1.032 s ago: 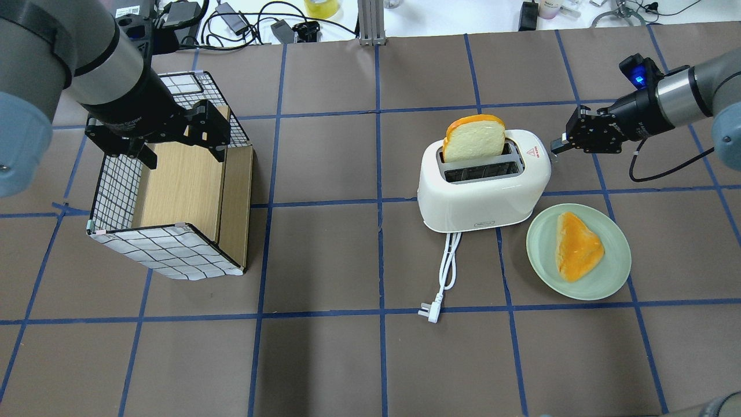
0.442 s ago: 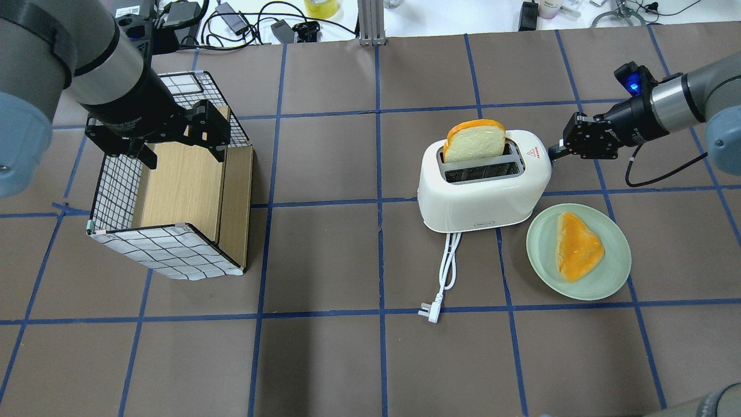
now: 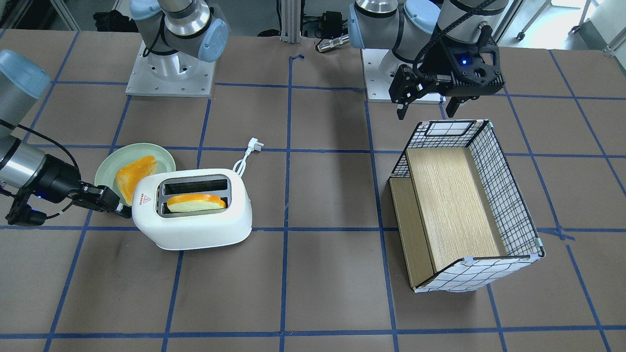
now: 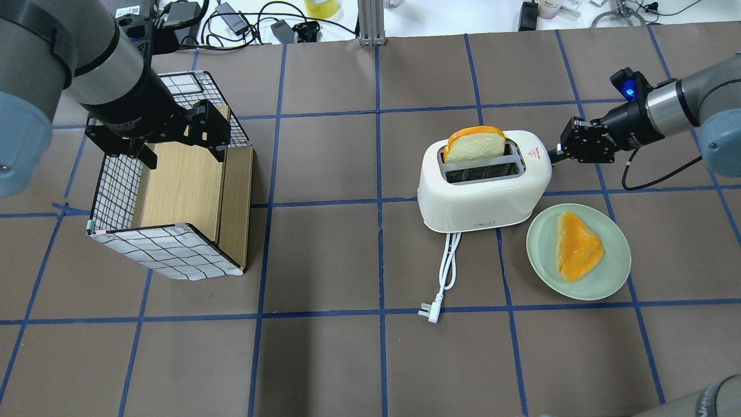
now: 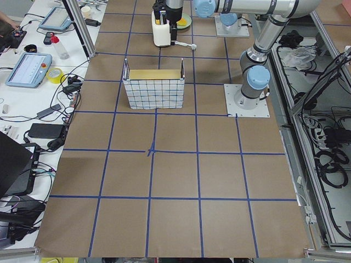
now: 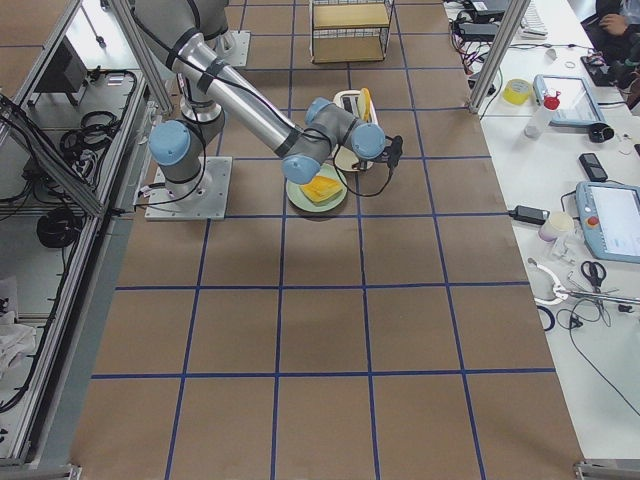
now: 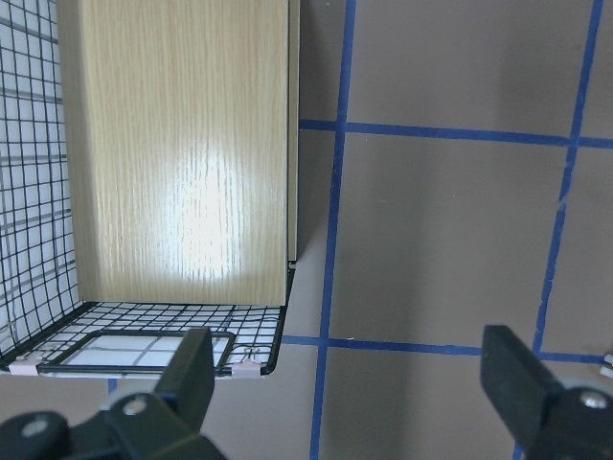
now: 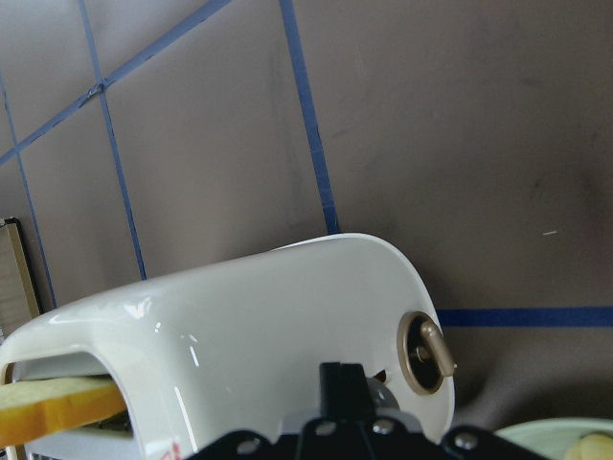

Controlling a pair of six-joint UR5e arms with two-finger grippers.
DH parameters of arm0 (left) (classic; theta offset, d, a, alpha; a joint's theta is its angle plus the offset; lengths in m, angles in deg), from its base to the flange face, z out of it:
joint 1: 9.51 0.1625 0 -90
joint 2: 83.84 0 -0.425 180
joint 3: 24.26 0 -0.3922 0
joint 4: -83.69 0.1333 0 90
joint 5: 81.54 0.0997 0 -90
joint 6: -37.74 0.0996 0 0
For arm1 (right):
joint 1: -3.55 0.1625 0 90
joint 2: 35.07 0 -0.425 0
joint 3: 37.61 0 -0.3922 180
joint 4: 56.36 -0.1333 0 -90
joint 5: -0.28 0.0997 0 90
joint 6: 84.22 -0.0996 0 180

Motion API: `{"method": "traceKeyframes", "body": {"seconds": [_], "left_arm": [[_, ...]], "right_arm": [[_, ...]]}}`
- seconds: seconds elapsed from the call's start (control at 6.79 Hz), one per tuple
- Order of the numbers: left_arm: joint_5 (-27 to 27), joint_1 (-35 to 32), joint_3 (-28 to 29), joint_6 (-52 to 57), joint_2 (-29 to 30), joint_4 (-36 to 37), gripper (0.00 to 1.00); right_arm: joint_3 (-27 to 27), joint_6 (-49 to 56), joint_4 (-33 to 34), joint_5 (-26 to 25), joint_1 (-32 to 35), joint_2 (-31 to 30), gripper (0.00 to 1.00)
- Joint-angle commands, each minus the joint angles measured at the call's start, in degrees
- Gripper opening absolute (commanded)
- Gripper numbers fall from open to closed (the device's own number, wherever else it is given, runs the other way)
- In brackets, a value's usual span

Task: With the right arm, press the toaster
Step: 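Press the toaster lever down with the right gripper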

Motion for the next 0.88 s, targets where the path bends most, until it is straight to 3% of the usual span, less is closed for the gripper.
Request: {"method": "traceKeyframes", "body": {"seconds": [0.0, 0.74], "left_arm": [[0.0, 0.0, 0.0, 0.0, 0.0, 0.0, 1.00], [-0.1, 0.0, 0.0, 0.0, 0.0, 0.0, 1.00]], "right_arm": [[0.4, 0.0, 0.6, -0.1, 0.0, 0.7, 0.00], [1.3, 0.0, 2.2, -0.1, 0.0, 2.0, 0.00]]}}
